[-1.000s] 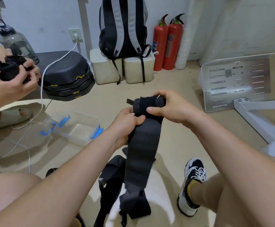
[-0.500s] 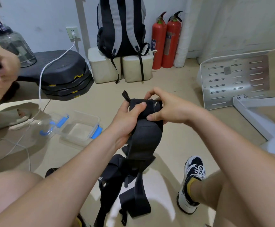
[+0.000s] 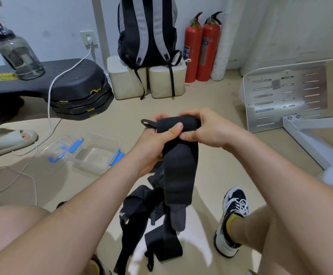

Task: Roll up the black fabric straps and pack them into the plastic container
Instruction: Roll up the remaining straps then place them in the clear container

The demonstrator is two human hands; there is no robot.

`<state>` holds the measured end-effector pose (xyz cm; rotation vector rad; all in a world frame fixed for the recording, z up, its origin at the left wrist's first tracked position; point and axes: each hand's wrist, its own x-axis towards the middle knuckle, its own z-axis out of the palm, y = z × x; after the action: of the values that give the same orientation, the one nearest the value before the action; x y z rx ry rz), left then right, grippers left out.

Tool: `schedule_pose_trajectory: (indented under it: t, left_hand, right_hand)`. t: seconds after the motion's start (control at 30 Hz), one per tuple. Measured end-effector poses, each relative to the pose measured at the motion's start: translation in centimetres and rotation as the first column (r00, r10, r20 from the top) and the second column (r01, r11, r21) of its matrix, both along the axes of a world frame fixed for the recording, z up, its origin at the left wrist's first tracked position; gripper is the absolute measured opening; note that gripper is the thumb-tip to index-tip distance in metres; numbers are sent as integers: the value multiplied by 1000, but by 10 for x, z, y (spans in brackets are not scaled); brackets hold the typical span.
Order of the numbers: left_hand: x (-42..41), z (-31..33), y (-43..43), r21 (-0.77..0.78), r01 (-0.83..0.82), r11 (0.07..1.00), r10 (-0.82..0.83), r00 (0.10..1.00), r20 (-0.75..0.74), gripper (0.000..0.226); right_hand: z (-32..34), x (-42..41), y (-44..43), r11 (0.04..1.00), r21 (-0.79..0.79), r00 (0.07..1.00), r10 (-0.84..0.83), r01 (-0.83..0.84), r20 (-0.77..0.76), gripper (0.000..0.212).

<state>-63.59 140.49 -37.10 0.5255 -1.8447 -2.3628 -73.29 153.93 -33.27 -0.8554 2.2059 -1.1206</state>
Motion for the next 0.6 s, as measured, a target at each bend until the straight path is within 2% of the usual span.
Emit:
schedule_pose_trajectory:
  t: [0.07,0.1,0.13,0.2,0.27,0.3,0.37,0.43,0.53,0.6]
  left_hand:
    - [1,0,0,-27,-33,999,33,999,-18,29]
    - [2,0,0,-33,-47,998,45,998,-38,29]
    - [2,-1,0,-39,-53,998,50,997,-64,30]
    - [3,0,0,-60,-47,997,41,994,-101,31]
    - [3,-1,-1,-91,-28,995,18,994,-110,33]
    - [4,-1,-2,-112,-18,994,6,994,-109,34]
    - [4,-3,-3,-148,0,989,-14,996,-90,38]
    - [5,-5,-2,-125,-9,992,2,998,-58,42]
    - [5,-8,-2,2,-120,993,120,993,-8,54]
    - [5,-9,-3,-35,-203,978,205,978,39,60]
  right_hand:
    - [0,3,-3,998,48,986,48,-40,-160,45]
    - [1,3,-3,997,63,982,60,-49,-178,46]
    - [1,3,-3,997,58,990,62,-55,-125,44]
    - [4,2,0,998,26,988,47,-51,147,41]
    - [6,-2,3,999,-9,919,40,-40,391,43]
    - [6,-4,4,999,-29,886,41,-31,462,41]
    - [4,-6,3,998,-61,866,43,-14,499,37]
    - [0,-5,-1,998,-66,888,9,24,460,36]
    - [-6,-2,-8,981,-113,888,-90,157,451,40]
    - [-6,1,-12,949,-184,848,-130,257,514,29]
